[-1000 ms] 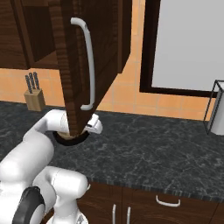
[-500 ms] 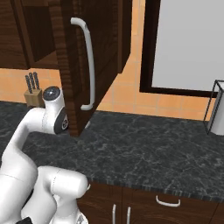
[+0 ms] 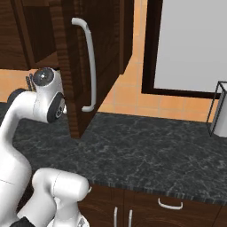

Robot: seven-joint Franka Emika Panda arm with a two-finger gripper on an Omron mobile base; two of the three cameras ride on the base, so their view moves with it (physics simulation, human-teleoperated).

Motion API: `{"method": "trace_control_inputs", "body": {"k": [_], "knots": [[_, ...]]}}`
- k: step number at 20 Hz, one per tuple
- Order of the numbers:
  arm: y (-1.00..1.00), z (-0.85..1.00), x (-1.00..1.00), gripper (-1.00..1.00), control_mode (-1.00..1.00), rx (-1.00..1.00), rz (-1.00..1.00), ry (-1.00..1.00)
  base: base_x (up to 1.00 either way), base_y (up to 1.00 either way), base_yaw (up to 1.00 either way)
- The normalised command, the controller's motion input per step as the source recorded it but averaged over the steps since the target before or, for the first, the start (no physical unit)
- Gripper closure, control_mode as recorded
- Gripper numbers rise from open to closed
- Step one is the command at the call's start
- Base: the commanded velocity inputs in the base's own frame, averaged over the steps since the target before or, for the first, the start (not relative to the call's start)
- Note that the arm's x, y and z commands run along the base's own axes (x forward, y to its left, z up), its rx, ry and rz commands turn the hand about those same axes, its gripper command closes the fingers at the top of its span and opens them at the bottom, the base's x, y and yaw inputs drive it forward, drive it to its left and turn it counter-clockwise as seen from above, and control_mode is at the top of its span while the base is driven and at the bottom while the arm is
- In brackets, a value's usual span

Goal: Pick up the bowls on the counter and stack them on top of one another in the open cabinet. Place the smaller bowl on top of the larger bowl.

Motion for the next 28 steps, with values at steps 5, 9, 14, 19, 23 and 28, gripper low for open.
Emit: {"method": "trace_control_inputs", "body": {"k": [5, 9, 14, 19, 23, 28], "knots": [[0.03, 1.00, 0.07, 1.00, -1.00, 0.09, -0.28, -0.22, 0.00, 0.00, 0.00], [0.08, 0.92, 0.79, 1.00, -1.00, 0.04, -0.29, -0.06, 0.00, 0.00, 0.00], [0.10, 0.81, 1.00, 1.00, -1.00, -0.01, -0.21, 0.00, 0.00, 0.00, 0.00], [0.09, 0.34, 1.00, 1.00, -1.00, -0.02, -0.08, 0.03, 0.00, 0.00, 0.00], [0.00, -0.20, 0.99, -1.00, -1.00, -0.01, 0.00, 0.13, 0.00, 0.00, 0.00], [-0.04, -0.06, 0.14, -1.00, -1.00, -0.01, -0.01, -0.04, 0.00, 0.00, 0.00]]}}
